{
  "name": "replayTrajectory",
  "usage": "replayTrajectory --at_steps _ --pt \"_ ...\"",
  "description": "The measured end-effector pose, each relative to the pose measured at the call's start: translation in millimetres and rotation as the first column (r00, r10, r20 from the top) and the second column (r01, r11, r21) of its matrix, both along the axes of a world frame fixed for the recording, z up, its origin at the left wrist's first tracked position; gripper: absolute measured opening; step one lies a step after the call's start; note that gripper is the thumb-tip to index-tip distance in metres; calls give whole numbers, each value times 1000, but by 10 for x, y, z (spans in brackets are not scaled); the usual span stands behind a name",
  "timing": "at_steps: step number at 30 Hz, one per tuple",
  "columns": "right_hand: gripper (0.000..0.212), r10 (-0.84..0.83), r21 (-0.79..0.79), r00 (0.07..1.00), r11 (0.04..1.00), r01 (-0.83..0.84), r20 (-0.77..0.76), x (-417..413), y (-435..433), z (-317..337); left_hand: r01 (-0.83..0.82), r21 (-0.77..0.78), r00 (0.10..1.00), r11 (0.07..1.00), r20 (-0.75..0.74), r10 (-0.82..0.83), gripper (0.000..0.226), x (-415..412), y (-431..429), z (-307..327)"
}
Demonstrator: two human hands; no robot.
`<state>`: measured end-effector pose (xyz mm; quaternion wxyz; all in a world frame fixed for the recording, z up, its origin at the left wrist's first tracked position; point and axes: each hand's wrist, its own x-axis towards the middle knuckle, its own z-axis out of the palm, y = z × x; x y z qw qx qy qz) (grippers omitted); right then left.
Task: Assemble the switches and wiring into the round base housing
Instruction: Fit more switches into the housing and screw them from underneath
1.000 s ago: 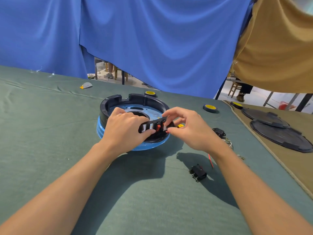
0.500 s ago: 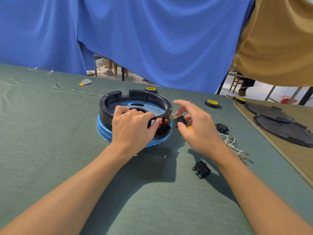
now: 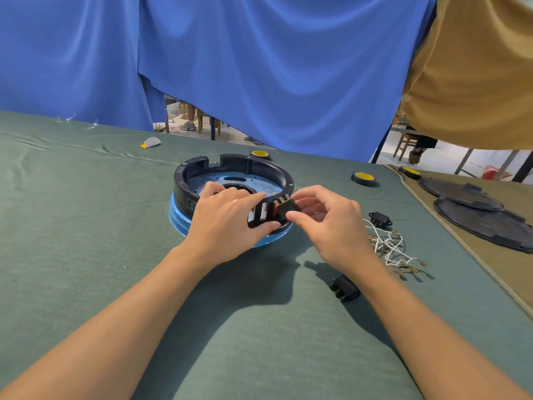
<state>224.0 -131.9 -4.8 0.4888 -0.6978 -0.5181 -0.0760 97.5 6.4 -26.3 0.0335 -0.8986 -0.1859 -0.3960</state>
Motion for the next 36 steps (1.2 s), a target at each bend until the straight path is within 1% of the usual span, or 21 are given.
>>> replayTrajectory --at_steps 2,3,6,10,17,24,32,36 --pt "17 8 -2 1000 1000 -8 23 -41 21 -38 17 -14 1000 1000 -12 -17 73 6 -14 7" --pt "17 9 -2 999 1000 -9 39 -57 29 -54 30 -19 1000 999 -7 -30 76 10 -22 8" --pt "18 2 -10 995 1000 -1 101 -85 45 -91 67 -29 998 997 16 -66 80 4 -15 13" --pt "17 0 -3 988 1000 0 151 -110 84 -106 99 -48 995 994 -12 -100 89 6 -3 23" --pt "16 -2 15 978 1000 -1 208 -121 102 -107 77 -40 996 996 -32 -78 95 18 6 24" --pt "16 4 -3 973 1000 -4 229 -125 141 -104 65 -10 996 998 -53 -65 89 28 35 10" --pt "16 29 -25 965 999 -23 262 -98 241 -89 77 -32 996 997 -41 -79 79 28 28 7" --pt "11 41 -40 959 999 -31 280 -64 265 -79 64 -40 996 997 -57 -67 81 39 35 17"
